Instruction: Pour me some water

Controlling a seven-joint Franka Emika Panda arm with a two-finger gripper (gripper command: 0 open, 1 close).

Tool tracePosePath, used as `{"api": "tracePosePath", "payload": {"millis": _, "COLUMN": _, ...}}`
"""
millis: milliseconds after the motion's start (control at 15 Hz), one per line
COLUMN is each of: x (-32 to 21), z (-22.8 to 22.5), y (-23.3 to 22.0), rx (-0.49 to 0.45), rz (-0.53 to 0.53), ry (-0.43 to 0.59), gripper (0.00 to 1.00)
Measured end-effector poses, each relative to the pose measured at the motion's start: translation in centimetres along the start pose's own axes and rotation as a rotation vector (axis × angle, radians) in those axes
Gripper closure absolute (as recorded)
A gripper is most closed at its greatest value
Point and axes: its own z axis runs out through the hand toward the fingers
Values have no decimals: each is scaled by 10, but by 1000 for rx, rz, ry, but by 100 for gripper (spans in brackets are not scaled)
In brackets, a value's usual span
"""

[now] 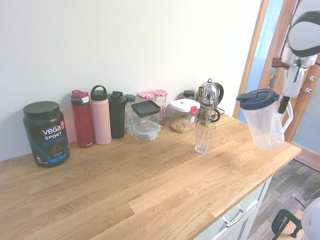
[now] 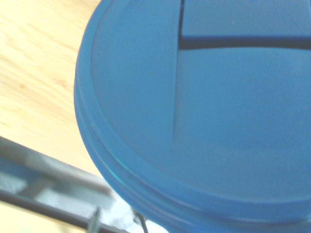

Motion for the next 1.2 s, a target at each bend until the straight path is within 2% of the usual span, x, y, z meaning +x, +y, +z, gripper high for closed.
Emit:
{"api": "tracePosePath", "payload": {"millis": 133, "x": 26, "z": -4, "y": -36, "rx": -130, "rz": -26, "ry": -49, "gripper": 100}}
{"api": "tracePosePath", "payload": {"millis": 267, "x": 36, "z": -8, "y": -50, "rx": -246, "rz": -43, "ry": -108, "gripper": 100}}
{"api": "tracePosePath", "payload": {"millis": 400, "x": 39, "z": -11, "y": -59, "rx": -304, "rz": -67, "ry": -137, "gripper": 100}}
{"api": "tracePosePath", "payload": {"millis": 867, "x": 65, "z": 18, "y": -97, "rx": -375, "rz": -72, "ry": -204, "gripper": 100}}
{"api": "tracePosePath", "payload": {"millis": 1200, "x": 79, "z": 42, "y": -129, "rx": -417, "rz": -42, "ry": -207, "gripper": 100}}
